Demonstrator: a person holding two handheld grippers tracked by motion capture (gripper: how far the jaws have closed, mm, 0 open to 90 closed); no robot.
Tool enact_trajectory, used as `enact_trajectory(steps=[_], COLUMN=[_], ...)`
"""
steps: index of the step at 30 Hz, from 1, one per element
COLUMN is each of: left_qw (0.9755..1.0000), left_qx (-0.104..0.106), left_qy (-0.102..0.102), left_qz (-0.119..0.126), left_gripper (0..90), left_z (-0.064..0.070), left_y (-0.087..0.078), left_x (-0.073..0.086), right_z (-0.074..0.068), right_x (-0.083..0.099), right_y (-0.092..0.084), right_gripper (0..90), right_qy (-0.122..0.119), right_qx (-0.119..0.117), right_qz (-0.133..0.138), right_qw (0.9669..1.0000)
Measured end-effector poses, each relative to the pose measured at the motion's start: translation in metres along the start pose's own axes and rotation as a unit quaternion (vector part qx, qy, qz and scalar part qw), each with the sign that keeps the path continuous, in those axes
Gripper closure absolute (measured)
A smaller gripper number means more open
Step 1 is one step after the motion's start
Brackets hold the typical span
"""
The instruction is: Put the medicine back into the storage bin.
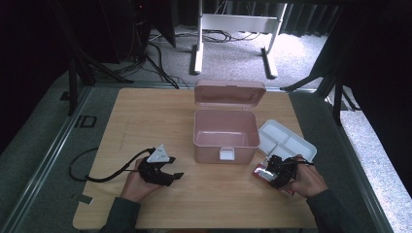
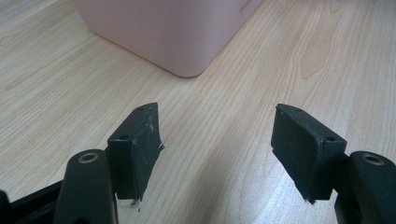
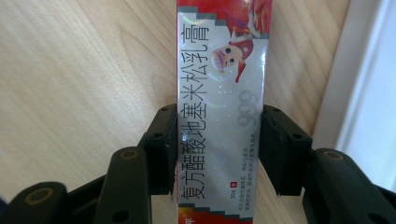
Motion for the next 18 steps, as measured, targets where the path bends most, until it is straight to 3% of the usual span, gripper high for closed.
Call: enact_trajectory(steps=[18], left_qw=[1.0000], left_qx=[0.000], left_qy=[-0.001], left_qz=[0.001], left_gripper=[33.0], left_z=[0.000], left_y=[0.000], left_x=[0.000], right_z=[0.007], right_x=[-0.030], right_y=[-0.048], right_gripper=[51.0], right_qy=[-0.032], right_qx=[0.004], right_qz=[0.040], right_qw=[0.9987])
Point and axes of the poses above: each handheld gripper's, and its own axes: y roughly forward along the jaws, x roughly out of its underside, z roughly to its right, the point moved 7 cm from there along y, roughly forward along the jaws, and after that the axes turned 15 degrees about z, right-handed, at the moved point
